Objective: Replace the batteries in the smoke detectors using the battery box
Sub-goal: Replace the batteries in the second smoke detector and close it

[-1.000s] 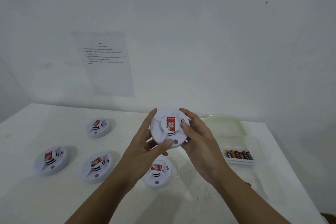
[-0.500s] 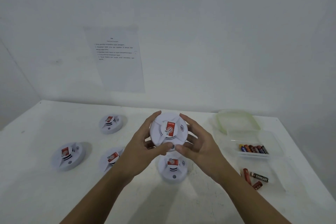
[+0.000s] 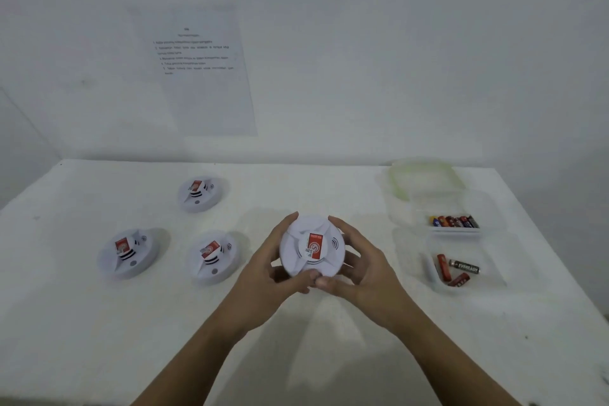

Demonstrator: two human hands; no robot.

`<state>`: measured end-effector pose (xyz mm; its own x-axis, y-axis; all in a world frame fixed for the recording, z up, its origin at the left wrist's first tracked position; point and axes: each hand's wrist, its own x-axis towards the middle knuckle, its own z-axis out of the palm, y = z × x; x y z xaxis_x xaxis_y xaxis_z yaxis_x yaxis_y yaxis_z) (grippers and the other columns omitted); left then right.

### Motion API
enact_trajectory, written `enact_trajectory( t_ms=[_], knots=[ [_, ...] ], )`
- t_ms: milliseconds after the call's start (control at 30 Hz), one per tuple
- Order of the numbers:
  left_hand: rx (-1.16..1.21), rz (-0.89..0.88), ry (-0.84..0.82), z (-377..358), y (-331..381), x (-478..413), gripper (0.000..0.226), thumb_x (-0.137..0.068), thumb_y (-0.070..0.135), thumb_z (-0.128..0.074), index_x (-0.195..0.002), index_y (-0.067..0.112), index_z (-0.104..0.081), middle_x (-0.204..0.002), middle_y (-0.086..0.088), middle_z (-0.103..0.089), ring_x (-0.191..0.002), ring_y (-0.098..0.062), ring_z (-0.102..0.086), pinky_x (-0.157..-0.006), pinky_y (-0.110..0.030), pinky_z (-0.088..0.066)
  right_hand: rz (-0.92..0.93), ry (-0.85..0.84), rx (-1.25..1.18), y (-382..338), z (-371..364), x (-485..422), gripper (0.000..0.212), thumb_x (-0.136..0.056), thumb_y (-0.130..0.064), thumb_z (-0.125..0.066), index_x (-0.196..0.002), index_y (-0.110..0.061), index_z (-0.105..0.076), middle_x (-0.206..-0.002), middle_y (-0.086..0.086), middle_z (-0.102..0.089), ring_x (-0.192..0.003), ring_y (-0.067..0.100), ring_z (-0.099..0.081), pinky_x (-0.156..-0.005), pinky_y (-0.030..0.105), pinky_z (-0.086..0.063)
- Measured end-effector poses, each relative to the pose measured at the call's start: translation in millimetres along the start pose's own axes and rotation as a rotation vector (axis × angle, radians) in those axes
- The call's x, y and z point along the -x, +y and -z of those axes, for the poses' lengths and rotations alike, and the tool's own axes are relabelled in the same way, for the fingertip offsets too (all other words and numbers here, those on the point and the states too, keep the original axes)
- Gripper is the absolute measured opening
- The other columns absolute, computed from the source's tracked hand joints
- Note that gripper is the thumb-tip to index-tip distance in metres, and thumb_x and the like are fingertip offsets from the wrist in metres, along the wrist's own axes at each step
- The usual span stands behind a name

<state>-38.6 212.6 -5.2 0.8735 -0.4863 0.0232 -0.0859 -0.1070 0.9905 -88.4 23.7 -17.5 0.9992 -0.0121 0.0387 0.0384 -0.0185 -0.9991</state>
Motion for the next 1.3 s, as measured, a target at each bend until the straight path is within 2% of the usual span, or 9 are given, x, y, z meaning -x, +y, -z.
enact_trajectory(
  t_ms=[167,333,433,600,800,933,1133,1300],
  knots=[
    [-0.02,0.003,0.011,-3.8,-4.5,10.2,0.074,-0.077,0.026,-0.08,-0.137,0.048,-0.042,-0.124,0.022,-0.065,-0.107,-0.016,-0.068,-0.078,-0.041,-0.063,-0.039,-0.021,0.009,7.0,-1.8,9.9,0.084,-0.074,-0.002,-0.086,-0.144,-0.029,-0.046,-0.137,-0.008,-0.06,-0.123,0.018,-0.062,-0.099,0.043,-0.055],
    [-0.032,-0.042,0.011,-7.8,-0.1,13.6,0.07,-0.084,0.006,-0.078,-0.122,0.059,-0.053,-0.123,0.017,-0.066,-0.113,-0.013,-0.065,-0.081,-0.04,-0.062,-0.032,-0.02,-0.016,7.4,-0.2,13.8,0.084,-0.072,0.002,-0.087,-0.141,-0.029,-0.051,-0.127,-0.009,-0.064,-0.115,0.021,-0.066,-0.092,0.042,-0.059],
    [-0.005,-0.069,0.023,-9.7,2.6,14.3,0.067,-0.083,0.002,-0.077,-0.127,0.048,-0.055,-0.125,0.013,-0.066,-0.117,-0.013,-0.063,-0.086,-0.033,-0.06,-0.015,-0.013,-0.019,6.5,1.0,14.4,0.084,-0.071,0.001,-0.087,-0.14,-0.03,-0.052,-0.125,-0.01,-0.065,-0.114,0.022,-0.067,-0.091,0.041,-0.06],
    [0.004,-0.067,-0.001,-7.0,9.8,9.6,0.068,-0.082,0.002,-0.078,-0.138,0.029,-0.049,-0.127,0.011,-0.065,-0.12,-0.014,-0.062,-0.085,-0.03,-0.059,0.008,-0.001,-0.01,-1.4,6.5,9.4,0.086,-0.065,0.003,-0.091,-0.136,-0.031,-0.055,-0.121,-0.003,-0.065,-0.107,0.024,-0.069,-0.085,0.039,-0.062],
    [0.012,-0.039,-0.032,-3.0,20.5,1.0,0.072,-0.08,0.002,-0.08,-0.137,0.034,-0.049,-0.124,0.013,-0.067,-0.113,-0.013,-0.066,-0.069,-0.022,-0.057,0.049,-0.001,0.064,-15.8,18.3,-0.6,0.092,-0.053,0.002,-0.096,-0.13,-0.028,-0.057,-0.11,-0.001,-0.069,-0.097,0.023,-0.072,-0.073,0.035,-0.063],
    [-0.009,-0.069,-0.011,-4.1,24.7,-3.9,0.072,-0.079,0.004,-0.079,-0.134,0.037,-0.048,-0.123,0.022,-0.066,-0.117,-0.008,-0.064,-0.074,-0.021,-0.057,0.07,-0.007,0.083,-21.6,21.5,-6.9,0.093,-0.052,0.003,-0.097,-0.13,-0.029,-0.058,-0.108,-0.003,-0.07,-0.096,0.025,-0.072,-0.074,0.038,-0.063],
    [0.006,-0.091,-0.005,-3.1,28.0,-10.2,0.07,-0.079,0.003,-0.079,-0.133,0.037,-0.049,-0.123,0.019,-0.067,-0.117,-0.01,-0.064,-0.077,-0.023,-0.058,0.08,-0.006,0.086,-22.7,23.1,-14.2,0.095,-0.053,0.003,-0.097,-0.133,-0.029,-0.058,-0.111,0.001,-0.069,-0.096,0.027,-0.073,-0.078,0.046,-0.063],
    [0.001,-0.101,0.003,-0.4,32.3,-15.2,0.071,-0.079,-0.001,-0.078,-0.133,0.035,-0.048,-0.12,0.021,-0.068,-0.113,-0.008,-0.066,-0.071,-0.019,-0.057,0.099,-0.015,0.093,-25.9,24.6,-21.8,0.094,-0.054,0.003,-0.096,-0.133,-0.031,-0.057,-0.111,0.001,-0.07,-0.097,0.028,-0.072,-0.078,0.048,-0.063]
  ],
)
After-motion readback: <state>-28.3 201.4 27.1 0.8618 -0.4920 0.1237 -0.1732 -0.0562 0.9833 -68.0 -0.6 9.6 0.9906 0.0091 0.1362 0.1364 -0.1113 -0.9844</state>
